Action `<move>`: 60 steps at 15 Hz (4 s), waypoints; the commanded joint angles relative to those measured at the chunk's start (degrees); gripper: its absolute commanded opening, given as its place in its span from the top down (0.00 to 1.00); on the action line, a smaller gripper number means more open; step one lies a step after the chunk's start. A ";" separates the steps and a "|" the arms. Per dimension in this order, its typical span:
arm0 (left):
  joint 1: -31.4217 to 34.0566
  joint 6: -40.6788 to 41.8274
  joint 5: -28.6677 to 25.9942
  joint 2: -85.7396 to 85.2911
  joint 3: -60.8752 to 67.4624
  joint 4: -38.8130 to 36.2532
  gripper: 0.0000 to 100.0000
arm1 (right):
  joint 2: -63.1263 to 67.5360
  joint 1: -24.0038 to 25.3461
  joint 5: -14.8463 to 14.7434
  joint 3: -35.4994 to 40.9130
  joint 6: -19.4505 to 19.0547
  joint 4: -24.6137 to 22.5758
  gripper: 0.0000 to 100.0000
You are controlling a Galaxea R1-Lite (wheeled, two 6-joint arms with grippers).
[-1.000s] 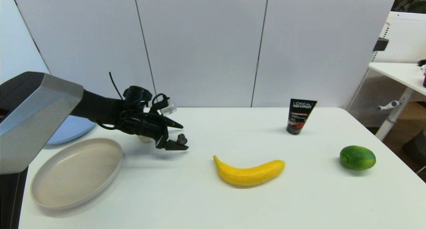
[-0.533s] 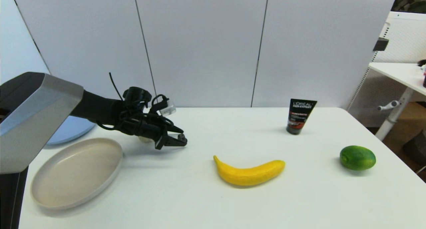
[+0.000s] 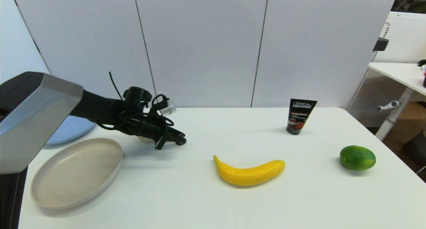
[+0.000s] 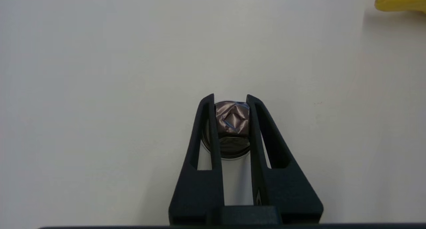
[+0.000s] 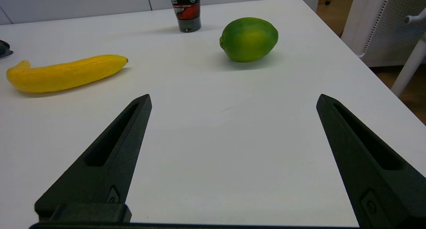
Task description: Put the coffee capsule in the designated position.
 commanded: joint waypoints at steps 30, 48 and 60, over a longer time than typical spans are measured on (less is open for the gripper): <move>33.85 3.63 2.07 -59.64 42.58 17.95 1.00 | 0.07 0.11 -0.01 0.00 0.02 -0.01 0.00; 48.53 16.90 4.00 -44.88 54.54 12.94 1.00 | 0.07 0.11 -0.01 0.00 0.02 -0.01 0.00; 48.35 16.29 1.98 -49.62 51.20 16.63 0.00 | 0.07 0.11 -0.01 0.00 0.02 -0.01 0.00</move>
